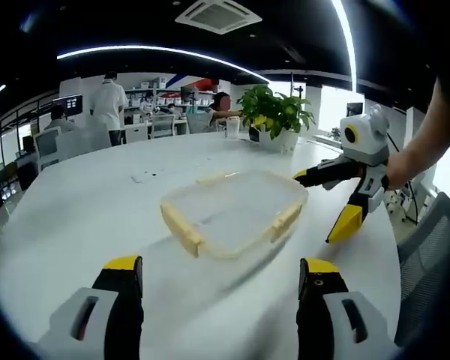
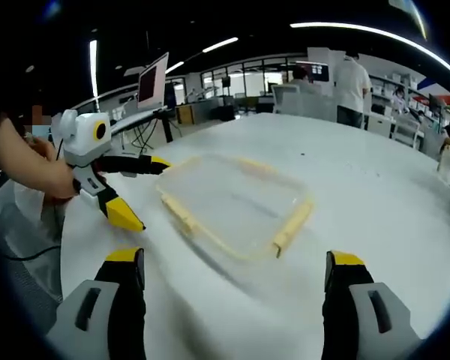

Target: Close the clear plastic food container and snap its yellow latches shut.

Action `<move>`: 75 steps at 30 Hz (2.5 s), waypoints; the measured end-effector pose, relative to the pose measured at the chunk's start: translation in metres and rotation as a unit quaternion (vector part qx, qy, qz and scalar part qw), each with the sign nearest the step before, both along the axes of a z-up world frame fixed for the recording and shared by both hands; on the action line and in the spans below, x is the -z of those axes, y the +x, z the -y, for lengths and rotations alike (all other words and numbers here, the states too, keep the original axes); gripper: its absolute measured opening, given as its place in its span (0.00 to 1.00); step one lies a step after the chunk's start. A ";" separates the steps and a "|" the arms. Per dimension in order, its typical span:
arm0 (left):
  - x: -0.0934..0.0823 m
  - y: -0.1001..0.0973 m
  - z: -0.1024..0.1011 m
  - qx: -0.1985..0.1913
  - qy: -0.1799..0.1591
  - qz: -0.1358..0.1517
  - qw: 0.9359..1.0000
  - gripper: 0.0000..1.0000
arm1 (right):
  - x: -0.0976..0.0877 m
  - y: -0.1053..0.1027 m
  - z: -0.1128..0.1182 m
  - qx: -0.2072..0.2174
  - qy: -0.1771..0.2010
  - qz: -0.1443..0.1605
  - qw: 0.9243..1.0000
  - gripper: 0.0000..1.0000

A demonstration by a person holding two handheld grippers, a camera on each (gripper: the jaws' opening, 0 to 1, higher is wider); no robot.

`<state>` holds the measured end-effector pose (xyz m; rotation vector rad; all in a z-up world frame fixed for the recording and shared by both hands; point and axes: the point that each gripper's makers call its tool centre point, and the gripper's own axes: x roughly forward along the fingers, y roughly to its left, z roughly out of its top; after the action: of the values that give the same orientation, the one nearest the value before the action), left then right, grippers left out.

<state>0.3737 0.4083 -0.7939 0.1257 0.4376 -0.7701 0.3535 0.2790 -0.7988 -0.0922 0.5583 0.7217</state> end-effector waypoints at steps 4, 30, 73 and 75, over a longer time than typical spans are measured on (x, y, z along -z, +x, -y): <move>0.000 -0.011 0.003 0.003 0.001 -0.004 1.000 0.82 | 0.001 -0.009 0.006 0.010 0.004 -0.004 1.000 0.98; -0.010 -0.045 -0.026 -0.030 -0.019 -0.016 0.999 0.79 | -0.025 -0.042 0.035 0.055 0.031 0.011 0.998 0.96; -0.026 -0.097 -0.043 -0.037 -0.031 -0.019 0.999 0.75 | -0.042 -0.101 0.054 0.064 0.085 0.018 0.994 0.98; -0.025 -0.097 -0.044 -0.036 -0.031 -0.018 0.999 0.75 | -0.041 -0.103 0.054 0.066 0.091 0.013 0.994 0.98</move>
<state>0.2764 0.4522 -0.7688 0.0389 0.4499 -0.7146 0.2508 0.2246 -0.7579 0.1035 0.4671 0.6379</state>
